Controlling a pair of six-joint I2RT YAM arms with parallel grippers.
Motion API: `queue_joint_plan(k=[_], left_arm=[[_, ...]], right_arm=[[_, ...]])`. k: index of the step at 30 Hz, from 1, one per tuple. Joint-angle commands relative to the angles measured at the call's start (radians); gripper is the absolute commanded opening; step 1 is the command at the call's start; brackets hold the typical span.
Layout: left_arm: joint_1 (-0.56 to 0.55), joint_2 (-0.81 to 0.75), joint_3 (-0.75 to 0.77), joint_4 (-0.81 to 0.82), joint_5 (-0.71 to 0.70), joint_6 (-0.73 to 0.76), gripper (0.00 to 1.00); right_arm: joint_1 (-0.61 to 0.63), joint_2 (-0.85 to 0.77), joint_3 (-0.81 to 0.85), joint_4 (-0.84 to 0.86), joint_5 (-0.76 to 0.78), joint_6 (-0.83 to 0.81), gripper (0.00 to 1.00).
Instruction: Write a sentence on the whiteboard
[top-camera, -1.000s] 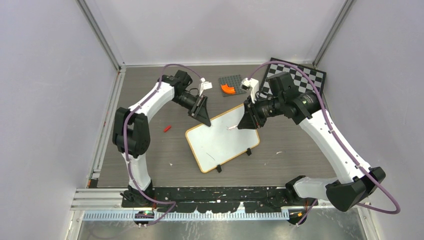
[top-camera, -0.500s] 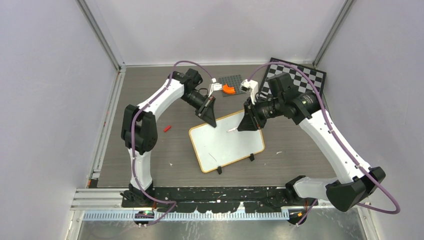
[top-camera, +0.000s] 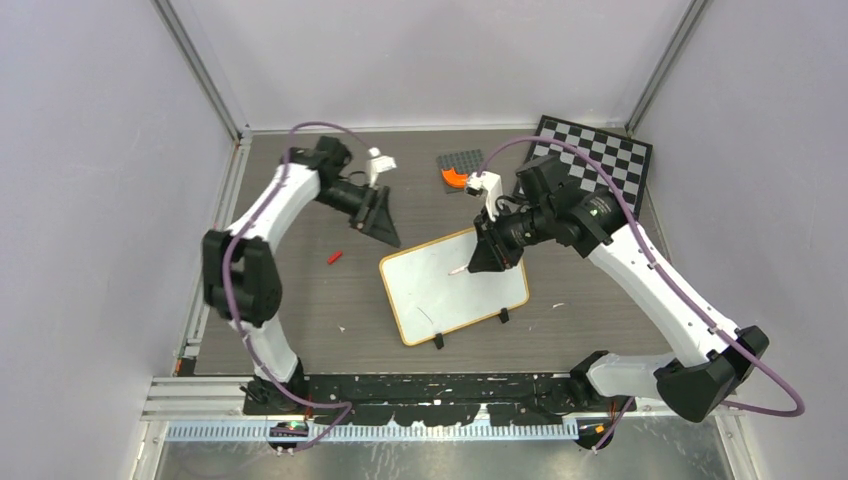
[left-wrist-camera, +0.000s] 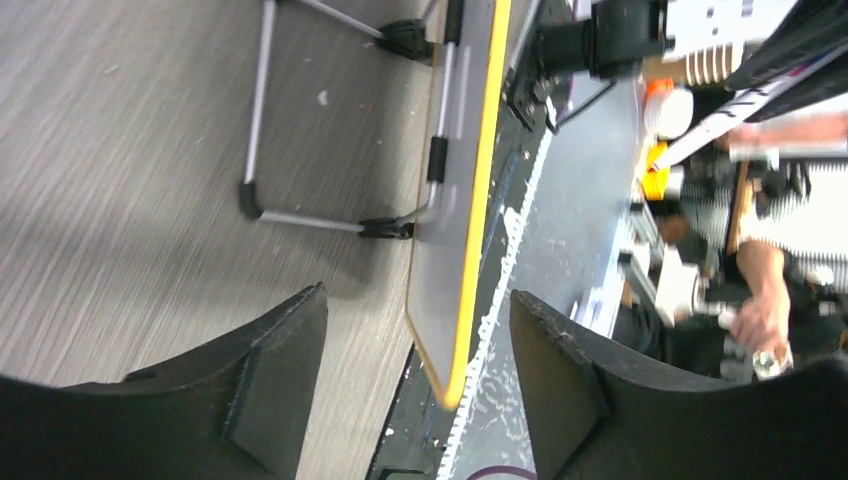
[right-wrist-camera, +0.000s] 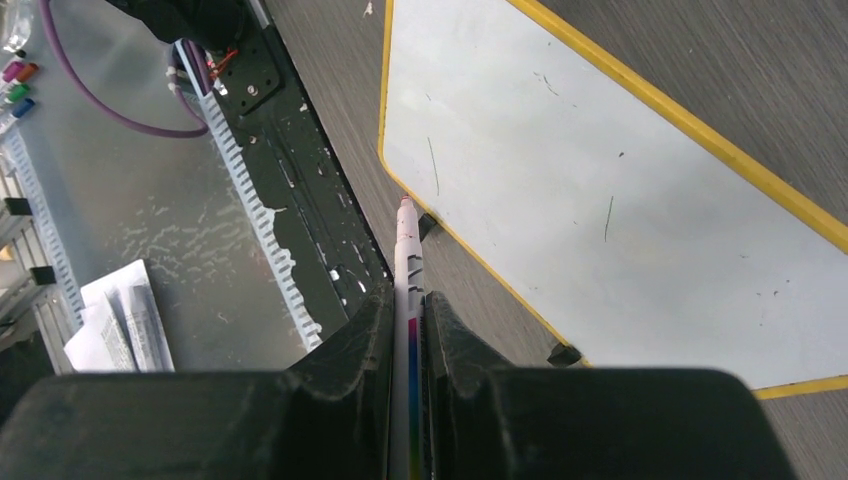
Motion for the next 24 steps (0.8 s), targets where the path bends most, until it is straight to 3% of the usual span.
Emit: queue_joint_plan(k=[1, 5, 7, 10, 17, 24], left_arm=[[0.116, -0.218, -0.156, 0.111, 0.036, -0.068, 0.72], [0.173, -0.3, -0.294, 0.154, 0.075, -0.074, 0.77], [0.184, -0.331, -0.362, 0.228, 0.101, -0.102, 0.89], [0.184, -0.363, -0.434, 0.335, 0.117, -0.149, 0.94], [0.166, -0.321, -0.455, 0.412, 0.17, -0.2, 0.85], [0.119, -0.299, -0.441, 0.424, 0.167, -0.215, 0.84]], right_arm=[[0.053, 0.023, 0.03, 0.069, 0.09, 0.028, 0.0], [0.119, 0.058, 0.041, 0.121, 0.159, 0.051, 0.0], [0.141, 0.07, 0.037, 0.157, 0.162, 0.072, 0.0], [0.163, 0.085, 0.026, 0.194, 0.146, 0.103, 0.0], [0.186, 0.092, -0.027, 0.252, 0.128, 0.134, 0.0], [0.198, 0.074, -0.081, 0.275, 0.141, 0.131, 0.0]])
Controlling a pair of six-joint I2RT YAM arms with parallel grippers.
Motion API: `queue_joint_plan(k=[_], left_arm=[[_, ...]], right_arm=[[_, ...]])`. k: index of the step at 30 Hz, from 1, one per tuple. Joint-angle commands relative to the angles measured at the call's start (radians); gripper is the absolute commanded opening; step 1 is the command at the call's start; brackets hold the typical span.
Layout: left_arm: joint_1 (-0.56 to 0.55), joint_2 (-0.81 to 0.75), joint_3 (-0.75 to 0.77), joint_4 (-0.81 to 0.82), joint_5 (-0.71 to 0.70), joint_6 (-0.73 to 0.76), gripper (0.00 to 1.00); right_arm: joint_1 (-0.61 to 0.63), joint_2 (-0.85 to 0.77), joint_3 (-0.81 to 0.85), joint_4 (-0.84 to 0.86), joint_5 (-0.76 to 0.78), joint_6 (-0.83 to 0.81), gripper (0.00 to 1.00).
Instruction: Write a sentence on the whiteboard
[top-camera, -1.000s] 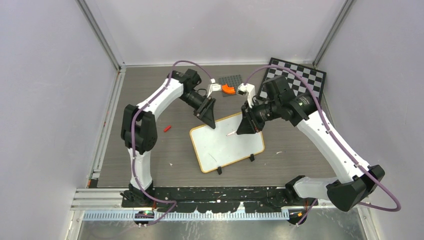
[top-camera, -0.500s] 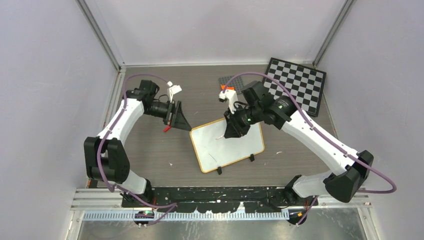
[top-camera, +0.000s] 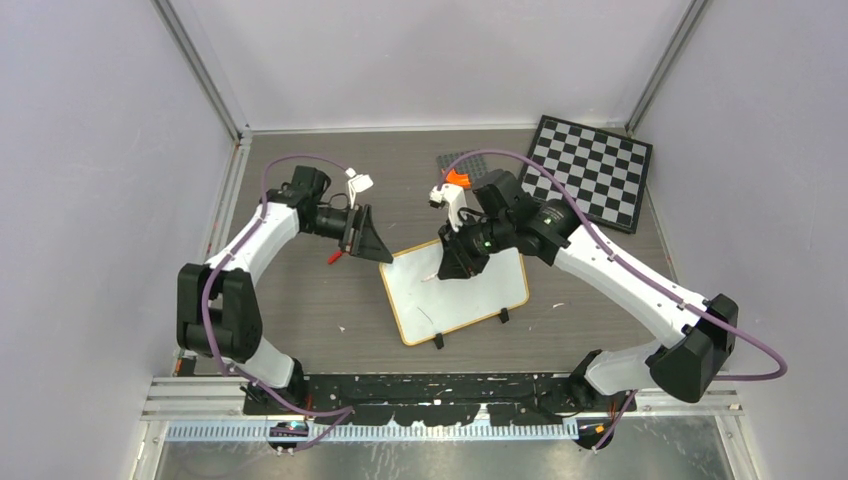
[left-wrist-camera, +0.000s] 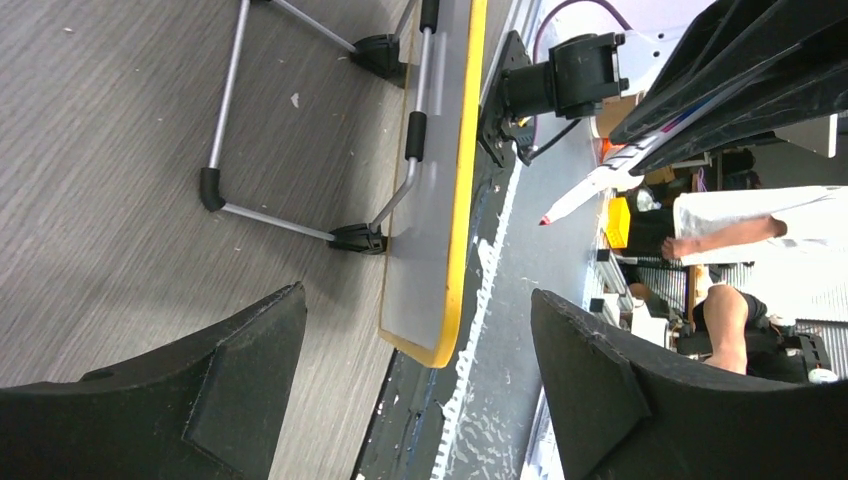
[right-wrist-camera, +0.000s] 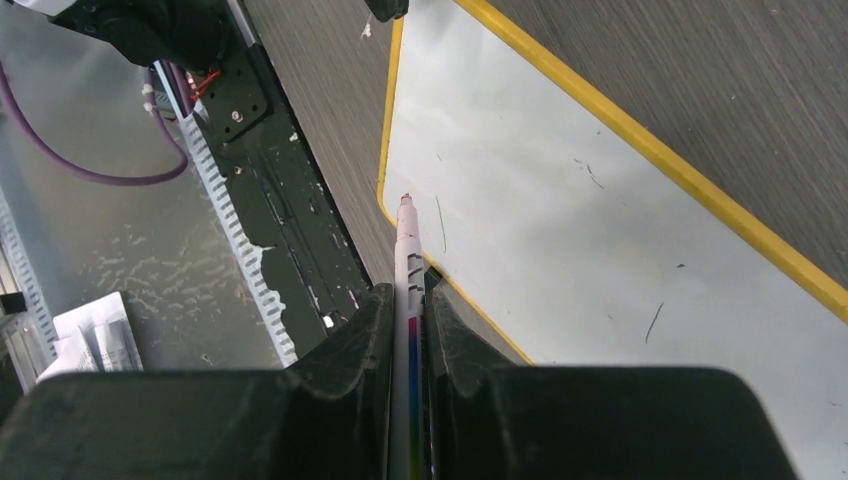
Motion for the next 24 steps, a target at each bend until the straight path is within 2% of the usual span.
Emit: queue_joint_plan(k=[1, 6, 11, 15, 24], left_arm=[[-0.023, 0.004, 0.029, 0.042, 0.043, -0.016, 0.84], [-0.049, 0.014, 0.042, 0.032, 0.029, -0.016, 0.81], [-0.066, 0.054, 0.108, -0.038, -0.011, -0.017, 0.7], [-0.077, 0.077, 0.144, -0.096, -0.038, 0.008, 0.67], [-0.118, 0.043, 0.09, -0.032, -0.062, -0.01, 0.6]], right_arm=[[0.015, -0.028, -0.026, 0.054, 0.01, 0.007, 0.0], [0.022, -0.039, -0.046, 0.058, 0.022, -0.001, 0.0], [0.047, -0.039, -0.061, 0.064, 0.079, -0.018, 0.0], [0.062, -0.042, -0.081, 0.073, 0.103, -0.026, 0.0], [0.07, -0.054, -0.101, 0.106, 0.1, -0.007, 0.0]])
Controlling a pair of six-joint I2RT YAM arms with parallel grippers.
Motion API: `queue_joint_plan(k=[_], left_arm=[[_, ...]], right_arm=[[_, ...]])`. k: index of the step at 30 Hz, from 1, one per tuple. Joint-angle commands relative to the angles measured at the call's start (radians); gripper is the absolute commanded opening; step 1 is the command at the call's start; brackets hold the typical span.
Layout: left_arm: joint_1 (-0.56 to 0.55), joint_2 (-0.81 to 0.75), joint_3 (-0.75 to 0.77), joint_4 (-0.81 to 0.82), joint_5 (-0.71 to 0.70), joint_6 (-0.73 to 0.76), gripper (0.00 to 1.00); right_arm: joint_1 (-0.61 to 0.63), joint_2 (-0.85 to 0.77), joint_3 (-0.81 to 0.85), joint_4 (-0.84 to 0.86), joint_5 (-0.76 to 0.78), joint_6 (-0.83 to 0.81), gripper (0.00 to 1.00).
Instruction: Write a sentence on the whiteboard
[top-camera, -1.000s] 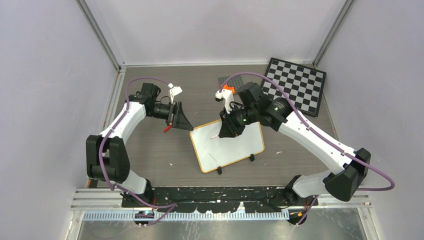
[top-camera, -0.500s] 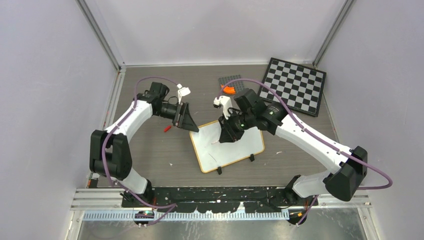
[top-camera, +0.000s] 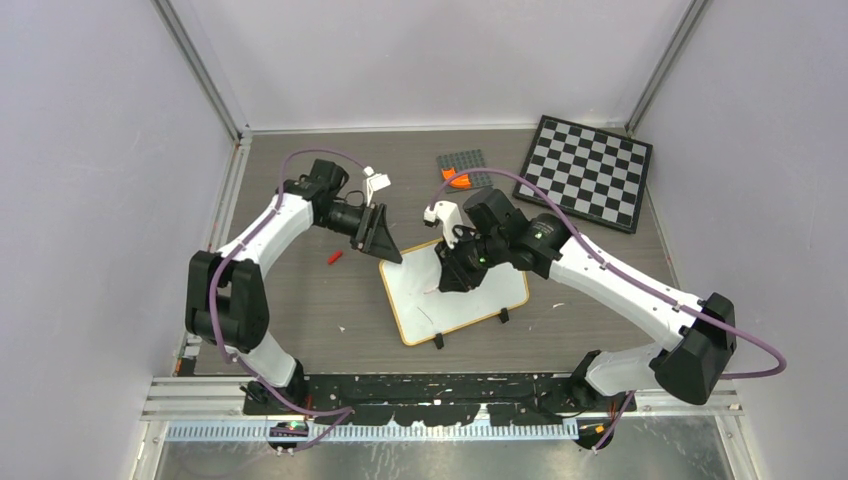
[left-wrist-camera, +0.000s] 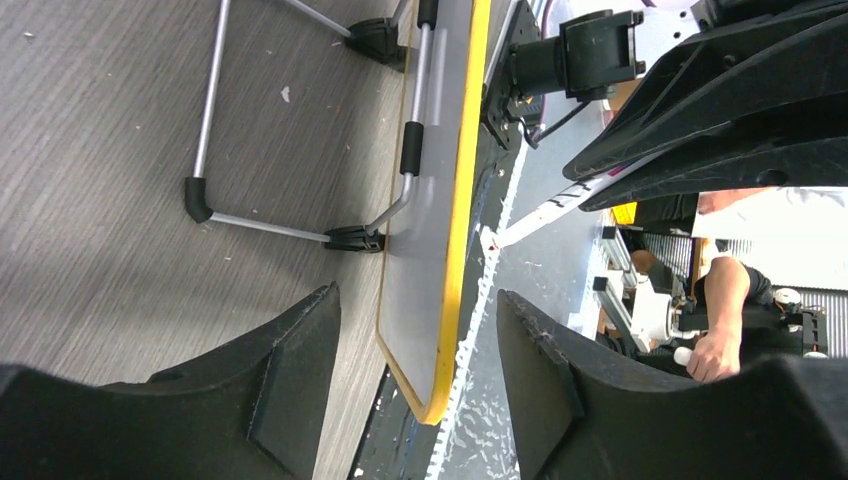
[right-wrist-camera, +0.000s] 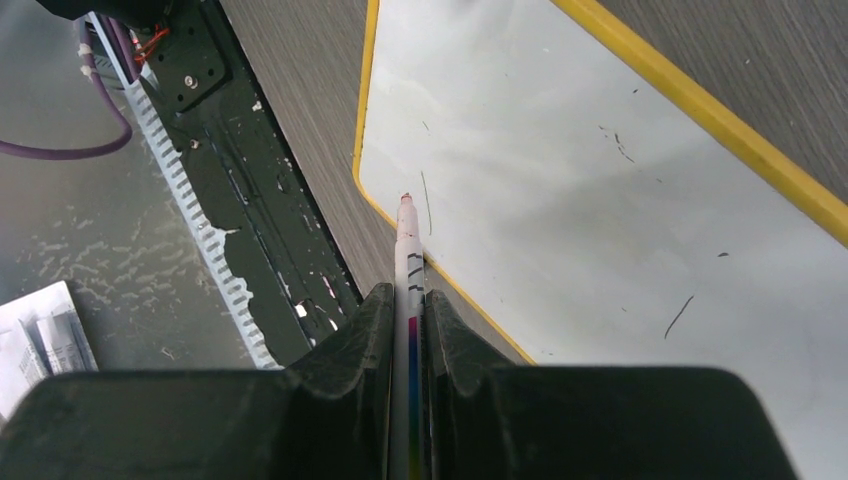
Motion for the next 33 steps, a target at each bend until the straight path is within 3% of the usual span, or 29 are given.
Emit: queue_joint_plan(k=[1, 10, 16, 25, 33], left_arm=[[-0.036, -0.029, -0.005, 0.017, -0.016, -0.001, 0.59], [-0.046, -0.009, 0.001, 0.014, -0.02, 0.002, 0.45], [-0.04, -0.03, 0.01, -0.001, -0.034, 0.008, 0.41], [0.012, -0.056, 0.0, 0.012, -0.002, -0.011, 0.22], [0.024, -0.067, -0.011, 0.033, 0.019, -0.026, 0.13]], right_arm=[[0.013, -0.03, 0.012, 0.06, 0.018, 0.006, 0.0], [0.026, 0.01, 0.065, 0.082, 0.114, 0.033, 0.0], [0.031, 0.045, 0.134, 0.09, 0.107, 0.072, 0.0], [0.043, 0.084, 0.17, 0.1, 0.14, 0.096, 0.0], [0.05, 0.115, 0.209, 0.104, 0.154, 0.111, 0.0]])
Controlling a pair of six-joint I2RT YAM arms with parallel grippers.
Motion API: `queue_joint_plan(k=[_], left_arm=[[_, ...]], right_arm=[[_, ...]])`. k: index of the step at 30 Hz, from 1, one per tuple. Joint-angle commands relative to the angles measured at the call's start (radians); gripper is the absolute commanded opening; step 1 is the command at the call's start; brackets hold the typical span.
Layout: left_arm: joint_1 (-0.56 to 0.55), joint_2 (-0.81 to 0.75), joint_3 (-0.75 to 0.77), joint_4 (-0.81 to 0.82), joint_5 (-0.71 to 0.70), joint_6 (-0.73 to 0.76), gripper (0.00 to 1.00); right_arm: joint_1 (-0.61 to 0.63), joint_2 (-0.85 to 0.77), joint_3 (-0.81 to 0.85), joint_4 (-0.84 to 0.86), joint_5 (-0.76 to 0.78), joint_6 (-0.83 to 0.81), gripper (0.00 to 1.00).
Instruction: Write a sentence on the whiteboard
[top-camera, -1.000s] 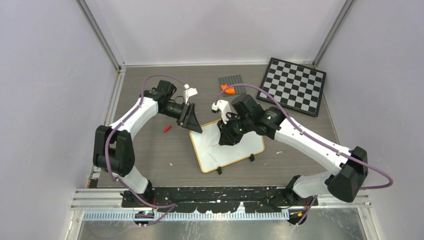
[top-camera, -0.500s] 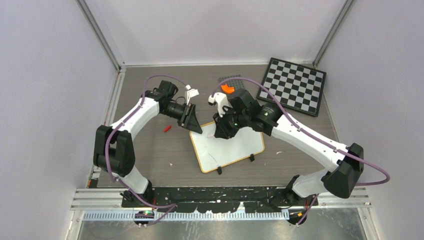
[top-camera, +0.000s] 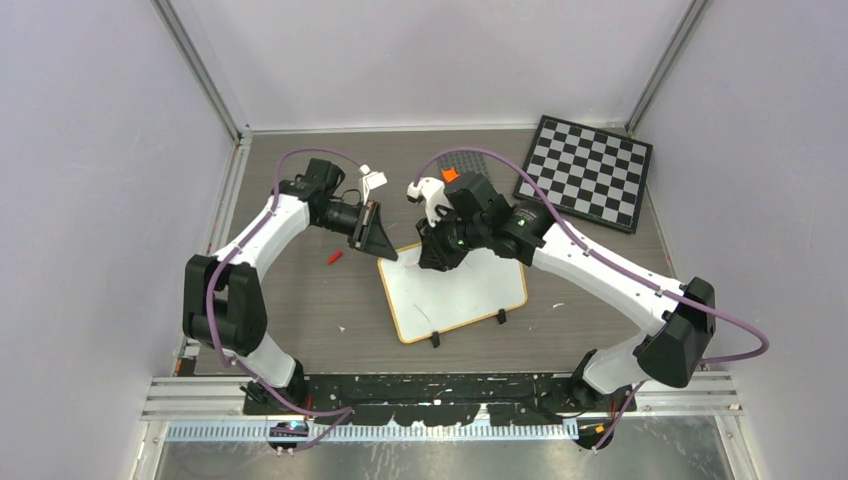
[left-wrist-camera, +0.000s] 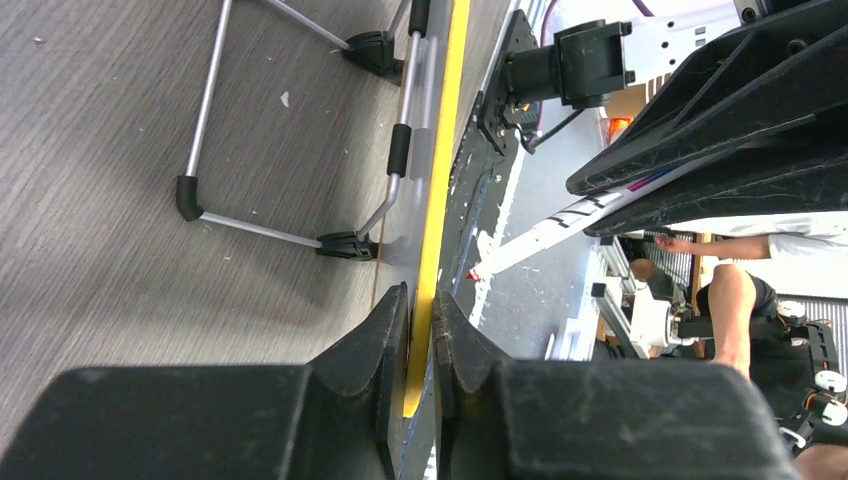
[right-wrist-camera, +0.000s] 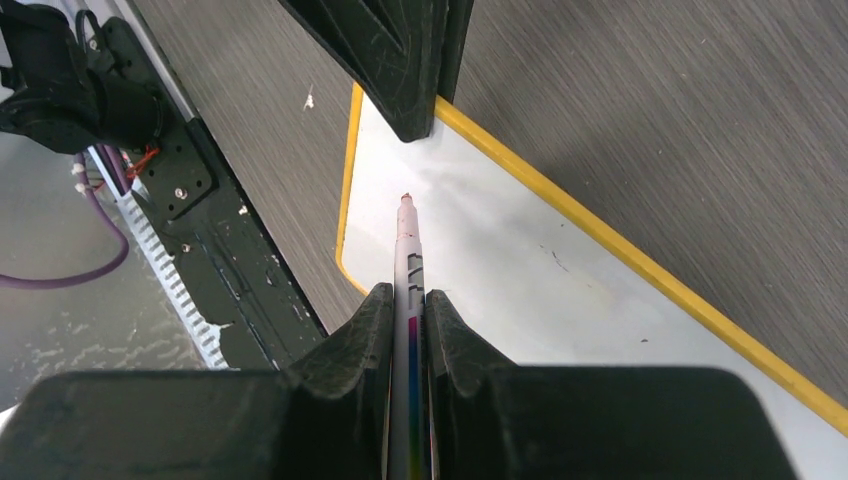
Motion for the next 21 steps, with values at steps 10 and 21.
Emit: queue_joint_plan(k=[10, 21], left_arm=[[0.01, -0.048, -0.015, 0.062, 0.024, -0.063, 0.0], [0.01, -0.032, -0.038, 0.129, 0.022, -0.157, 0.0]], right_arm=[[0.027, 0.027, 0.067, 0.062, 0.053, 0.05, 0.0], [0.047, 0.029, 0.054, 0.09, 0.098, 0.064, 0.0]])
